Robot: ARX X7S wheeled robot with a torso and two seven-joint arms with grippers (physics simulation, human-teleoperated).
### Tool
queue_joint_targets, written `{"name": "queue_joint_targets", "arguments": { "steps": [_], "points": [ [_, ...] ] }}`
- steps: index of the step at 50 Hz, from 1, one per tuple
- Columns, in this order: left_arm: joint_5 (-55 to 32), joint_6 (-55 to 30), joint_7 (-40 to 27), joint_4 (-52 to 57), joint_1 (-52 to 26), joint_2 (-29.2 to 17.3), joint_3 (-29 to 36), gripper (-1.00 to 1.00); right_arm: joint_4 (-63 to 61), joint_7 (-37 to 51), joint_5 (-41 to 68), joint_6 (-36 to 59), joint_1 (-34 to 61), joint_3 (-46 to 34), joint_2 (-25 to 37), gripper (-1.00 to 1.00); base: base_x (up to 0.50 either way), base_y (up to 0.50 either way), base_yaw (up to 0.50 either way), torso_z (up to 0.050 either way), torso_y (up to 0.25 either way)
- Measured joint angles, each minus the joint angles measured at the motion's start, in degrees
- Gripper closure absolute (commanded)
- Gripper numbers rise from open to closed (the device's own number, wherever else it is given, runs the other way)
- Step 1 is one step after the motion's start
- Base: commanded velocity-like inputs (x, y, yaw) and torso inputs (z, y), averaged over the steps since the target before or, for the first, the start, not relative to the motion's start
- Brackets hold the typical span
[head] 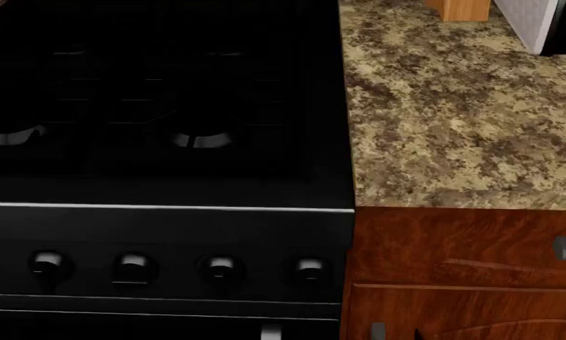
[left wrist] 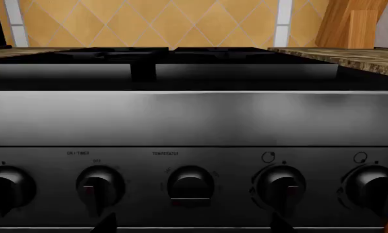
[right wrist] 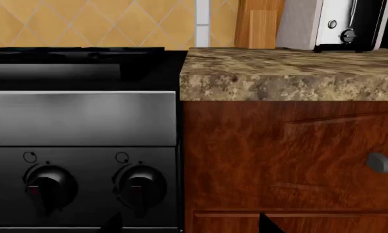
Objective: Press the stop button on the microwave
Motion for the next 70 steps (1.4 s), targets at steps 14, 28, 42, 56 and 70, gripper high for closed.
{"name": "queue_joint_targets", "arguments": {
  "steps": [14, 28, 42, 56, 70],
  "points": [
    [-0.4, 0.2, -1.7, 0.4, 0.6, -1.5, 1.6, -1.0, -0.4, 2.6, 0.4, 0.2, 0.3, -2.4, 1.6, -1.0, 0.0, 0.0, 0.0, 0.0, 0.0],
    [0.4, -0.8, -4.4, 1.4, 2.1, -4.1, 3.0, -1.0, -2.7, 5.3, -0.3, 1.4, 1.3, -4.5, 3.2, -1.0, 0.0, 0.0, 0.0, 0.0, 0.0],
    [1.9, -3.1, -9.0, 1.8, 7.5, -8.3, -0.8, -1.0, -8.6, 6.9, -1.0, 5.1, 3.8, -6.1, 4.8, -1.0, 0.0, 0.0, 0.0, 0.0, 0.0],
    [1.6, 6.7, -13.4, -23.6, 5.6, -11.9, -5.6, -1.0, -22.8, 7.6, -2.1, 14.5, 8.5, -7.3, 6.5, -1.0, 0.0, 0.0, 0.0, 0.0, 0.0],
    [-0.3, 16.1, -14.6, -62.2, -0.1, -15.0, -10.1, -1.0, -34.7, 7.9, -2.9, 22.4, 11.6, -9.0, 7.4, -1.0, 0.0, 0.0, 0.0, 0.0, 0.0]
  ]
}}
